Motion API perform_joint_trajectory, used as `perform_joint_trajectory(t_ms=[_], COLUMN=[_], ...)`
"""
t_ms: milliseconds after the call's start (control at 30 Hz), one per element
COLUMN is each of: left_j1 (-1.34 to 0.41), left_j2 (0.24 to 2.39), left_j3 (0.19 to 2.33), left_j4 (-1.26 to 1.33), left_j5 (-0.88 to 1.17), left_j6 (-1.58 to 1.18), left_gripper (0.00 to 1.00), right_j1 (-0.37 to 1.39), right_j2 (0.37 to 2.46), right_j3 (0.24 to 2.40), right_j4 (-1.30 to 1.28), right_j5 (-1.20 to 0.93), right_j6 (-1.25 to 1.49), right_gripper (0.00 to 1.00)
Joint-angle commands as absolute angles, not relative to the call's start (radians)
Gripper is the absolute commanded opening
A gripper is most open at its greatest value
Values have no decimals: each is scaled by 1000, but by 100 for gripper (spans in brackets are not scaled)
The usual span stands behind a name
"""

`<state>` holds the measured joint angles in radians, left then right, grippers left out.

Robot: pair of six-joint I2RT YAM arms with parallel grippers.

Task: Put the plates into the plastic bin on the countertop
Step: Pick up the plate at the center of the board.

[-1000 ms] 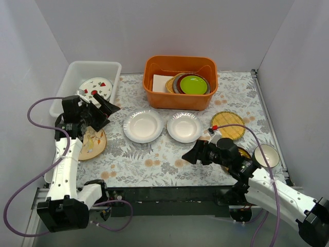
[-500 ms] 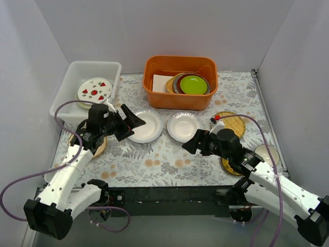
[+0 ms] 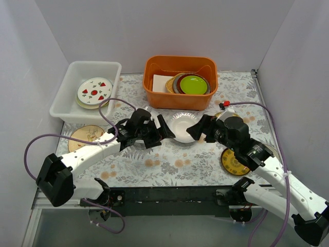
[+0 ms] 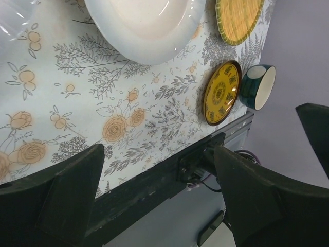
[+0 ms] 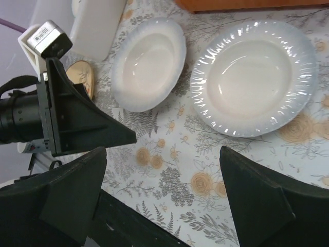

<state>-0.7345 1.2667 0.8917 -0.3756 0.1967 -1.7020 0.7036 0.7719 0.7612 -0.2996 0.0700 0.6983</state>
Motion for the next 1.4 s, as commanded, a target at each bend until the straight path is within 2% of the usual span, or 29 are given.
perform_joint_trajectory(t_ms=[0,133,200,333,633,833,1367], left_j1=[-799,-828,-831,-831,-831,-831,-831], left_j2=[1321,1351,1347,1315,1258,1255,1220], left_j3=[960,982,976,933,873,856,807], left_j4=[-295,-293,-293,-291,-284,-278,-249], left_j5=[149,146,147,144,149,158,179], left_j6=[-1733,-1727,-1724,-1729,-1735,-1735,-1752], left_gripper=[87,87,87,87,87,88,87], right_j1=[649,485,413,157,-237,-366,-495], right_j2=[767,776,794,839,1000,1137,1446], right_j3=[804,795,790,758,710,753,897], right_j4=[-406,-452,-448,-405,-333,-310,-310], right_j5=[167,144,69,-150,-389,-419,-411], right_j6=[649,635,609,563,480,453,413], right_gripper=[97,97,96,95,93,95,96])
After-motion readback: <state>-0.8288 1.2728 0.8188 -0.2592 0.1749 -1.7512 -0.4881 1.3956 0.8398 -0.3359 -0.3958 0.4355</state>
